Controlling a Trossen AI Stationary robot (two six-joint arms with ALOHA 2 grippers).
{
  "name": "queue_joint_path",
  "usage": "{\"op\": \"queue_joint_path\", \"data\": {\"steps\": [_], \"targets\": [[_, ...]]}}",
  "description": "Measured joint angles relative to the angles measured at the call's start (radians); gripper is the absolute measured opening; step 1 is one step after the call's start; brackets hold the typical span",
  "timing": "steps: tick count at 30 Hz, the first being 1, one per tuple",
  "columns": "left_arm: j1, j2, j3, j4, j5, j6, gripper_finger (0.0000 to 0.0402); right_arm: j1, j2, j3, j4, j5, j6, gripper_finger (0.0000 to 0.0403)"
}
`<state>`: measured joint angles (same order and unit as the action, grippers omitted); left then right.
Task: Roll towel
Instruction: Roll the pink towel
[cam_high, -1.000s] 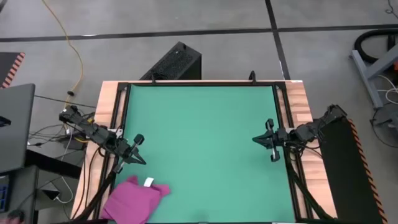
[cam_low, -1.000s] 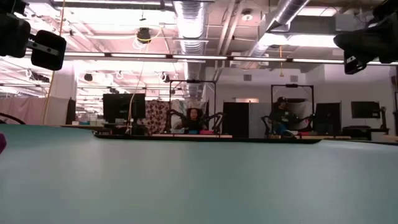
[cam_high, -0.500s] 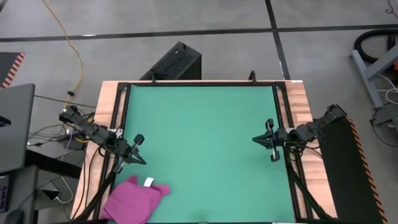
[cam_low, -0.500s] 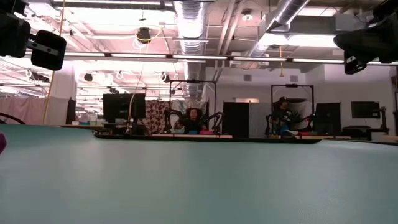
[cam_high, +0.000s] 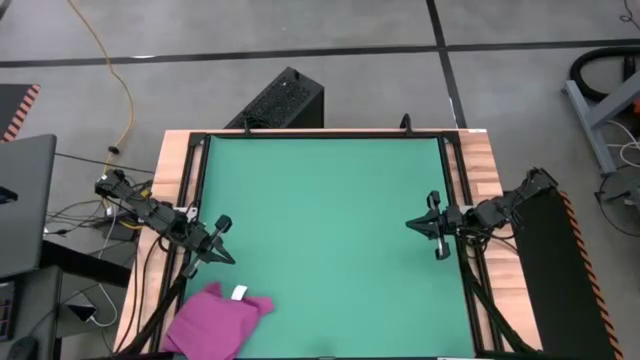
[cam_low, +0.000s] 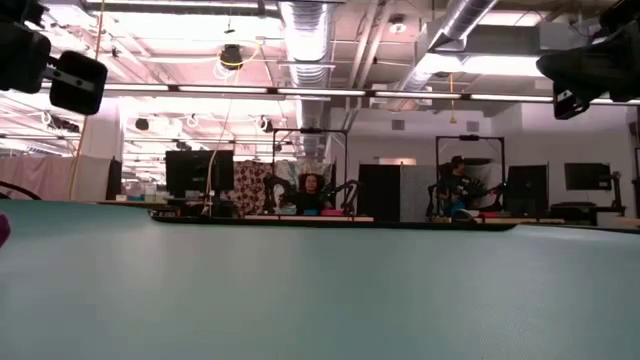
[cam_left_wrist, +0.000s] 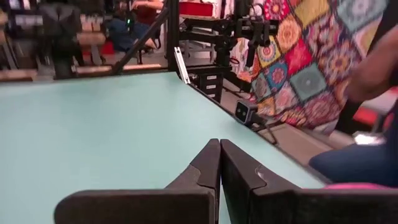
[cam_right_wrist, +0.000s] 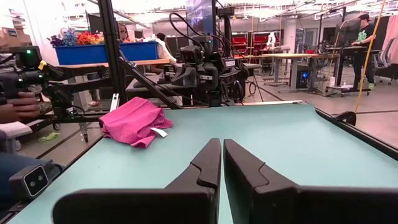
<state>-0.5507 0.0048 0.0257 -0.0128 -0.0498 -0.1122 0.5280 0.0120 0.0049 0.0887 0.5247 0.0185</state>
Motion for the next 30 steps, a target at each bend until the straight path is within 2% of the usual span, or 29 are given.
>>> {"op": "queue_joint_path", "data": {"steps": [2, 5, 15, 18, 22, 24, 30], "targets": [[0.0, 0.0, 0.0, 0.006, -0.009, -0.066, 0.0, 0.0, 0.0, 0.0, 0.0, 0.0, 0.0, 0.0042], [0.001, 0.0, -0.001, 0.044, -0.103, -0.113, 0.0, 0.0, 0.0, 0.0, 0.0, 0.0, 0.0, 0.0042], [0.001, 0.0, -0.001, 0.092, -0.4, -0.127, 0.0, 0.0, 0.0, 0.0, 0.002, 0.001, -0.001, 0.0042], [0.001, 0.0, 0.0, 0.091, -0.42, -0.135, 0.0, 0.0, 0.0, 0.0, 0.022, 0.005, 0.008, 0.0042], [0.001, 0.0, -0.001, 0.137, -0.471, -0.12, 0.0, 0.0, 0.0, 0.0, 0.14, 0.0, 0.213, 0.0042], [0.002, 0.0, 0.0, 0.166, -0.465, -0.115, 0.0001, 0.0, 0.0, 0.0, 0.191, 0.0, 0.291, 0.0042], [0.001, 0.002, 0.0, 0.268, -0.452, -0.114, 0.0027, 0.0, 0.0, 0.0, 0.23, 0.002, 0.306, 0.0042]]}}
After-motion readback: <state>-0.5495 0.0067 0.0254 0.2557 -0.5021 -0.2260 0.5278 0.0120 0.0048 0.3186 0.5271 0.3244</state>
